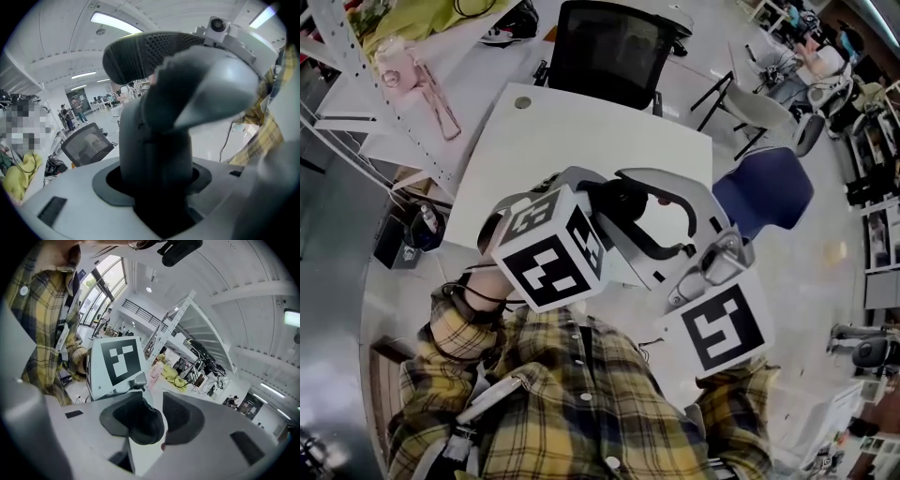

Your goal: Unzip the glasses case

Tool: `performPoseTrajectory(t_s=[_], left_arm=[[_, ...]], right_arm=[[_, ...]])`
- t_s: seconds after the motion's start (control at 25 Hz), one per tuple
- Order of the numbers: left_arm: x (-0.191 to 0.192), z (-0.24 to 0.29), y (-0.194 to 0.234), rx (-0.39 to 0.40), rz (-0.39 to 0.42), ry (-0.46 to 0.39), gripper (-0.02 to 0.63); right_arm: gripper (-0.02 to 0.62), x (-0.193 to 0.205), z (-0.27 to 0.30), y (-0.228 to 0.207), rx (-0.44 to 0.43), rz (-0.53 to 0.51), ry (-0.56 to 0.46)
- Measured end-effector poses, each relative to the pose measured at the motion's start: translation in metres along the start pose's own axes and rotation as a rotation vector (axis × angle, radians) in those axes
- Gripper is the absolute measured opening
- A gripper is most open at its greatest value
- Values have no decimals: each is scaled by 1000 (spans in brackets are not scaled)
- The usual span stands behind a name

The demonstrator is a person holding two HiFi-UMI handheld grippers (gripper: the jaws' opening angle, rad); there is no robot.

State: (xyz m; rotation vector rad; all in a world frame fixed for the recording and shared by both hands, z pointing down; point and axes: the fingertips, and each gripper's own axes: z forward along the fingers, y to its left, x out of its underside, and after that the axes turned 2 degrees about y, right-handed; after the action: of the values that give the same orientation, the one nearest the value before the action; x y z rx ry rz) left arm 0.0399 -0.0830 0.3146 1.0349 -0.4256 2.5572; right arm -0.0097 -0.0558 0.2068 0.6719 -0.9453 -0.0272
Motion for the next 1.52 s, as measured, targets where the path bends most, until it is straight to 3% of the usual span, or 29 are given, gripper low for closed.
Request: performPoseTrajectory(t_s=[0.28,0.56,0.84,1.2,1.52], left_arm=[[6,4,5,-18,1,16,249],[0,0,15,-47,-5,-17,249],[3,-2,34,-179,80,38,249],[7,3,39,-188,114,59,249],[6,3,41,-175,164,16,249]], right_arm=[[127,2,-13,-7,52,95,-30],[72,10,-14,-12,67,197,-25],[15,14,-8,-15,77,291,-24],[0,22,-4,-19,17,434,-19],[-2,22,-4,-27,2,446,-47]])
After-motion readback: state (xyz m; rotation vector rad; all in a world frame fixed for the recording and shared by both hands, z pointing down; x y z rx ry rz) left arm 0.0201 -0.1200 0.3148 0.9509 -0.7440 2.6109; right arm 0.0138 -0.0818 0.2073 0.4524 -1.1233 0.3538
